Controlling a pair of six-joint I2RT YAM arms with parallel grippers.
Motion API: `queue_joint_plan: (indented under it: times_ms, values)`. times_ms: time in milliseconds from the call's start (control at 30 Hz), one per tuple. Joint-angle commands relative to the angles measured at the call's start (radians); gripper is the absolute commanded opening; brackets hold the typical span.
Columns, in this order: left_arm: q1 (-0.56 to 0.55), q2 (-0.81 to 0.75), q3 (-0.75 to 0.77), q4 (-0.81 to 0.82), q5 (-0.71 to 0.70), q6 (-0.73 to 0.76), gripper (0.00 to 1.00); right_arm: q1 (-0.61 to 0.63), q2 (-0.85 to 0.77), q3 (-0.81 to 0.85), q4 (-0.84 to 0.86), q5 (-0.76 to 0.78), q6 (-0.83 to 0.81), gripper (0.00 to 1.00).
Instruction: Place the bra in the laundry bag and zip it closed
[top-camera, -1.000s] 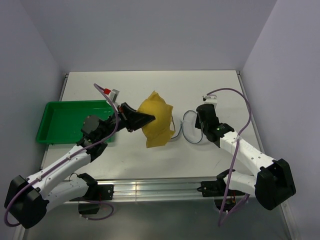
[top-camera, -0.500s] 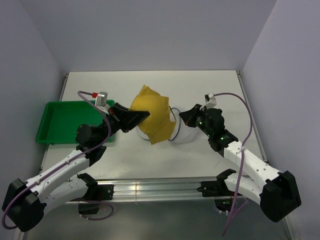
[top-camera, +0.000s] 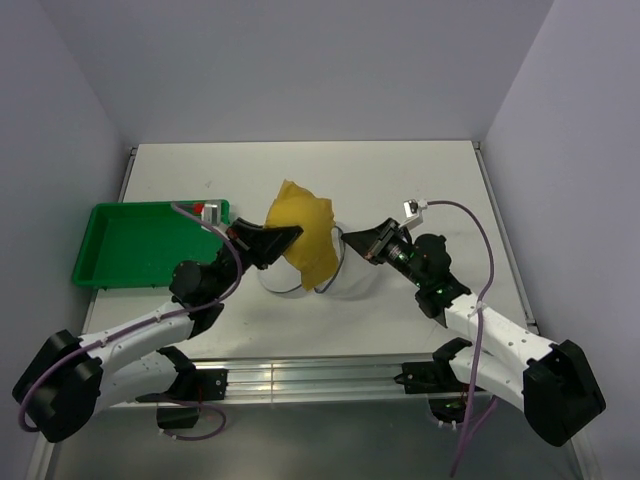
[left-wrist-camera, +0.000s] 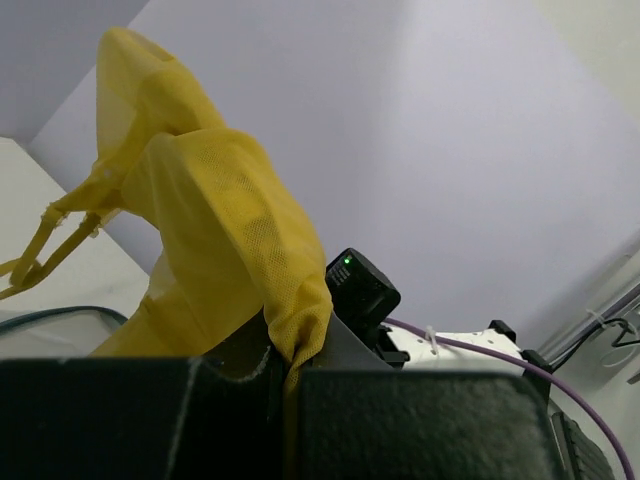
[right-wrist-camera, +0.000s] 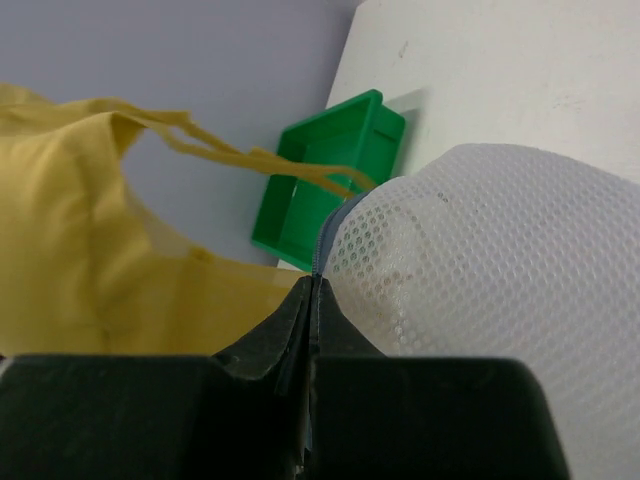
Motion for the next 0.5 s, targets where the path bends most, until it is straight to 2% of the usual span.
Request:
queue_joint_plan:
  times_ms: [0,300,467]
  values:
    - [-0.030,0.008,0.005,0.118,-0.065,0.070,0.00,0.002,-0.038,-0.018,0.082,-0.005,0.023,0.00]
    - [-0.116,0.209,0.018,0.232,-0.078,0.093,0.00,0.002,-0.023,-0.048,0.125,-0.030,0.048,0.00]
    - [-0.148,0.250,-0.011,0.253,-0.099,0.095,0.00,0.002,-0.041,-0.068,0.119,-0.007,0.045,0.00]
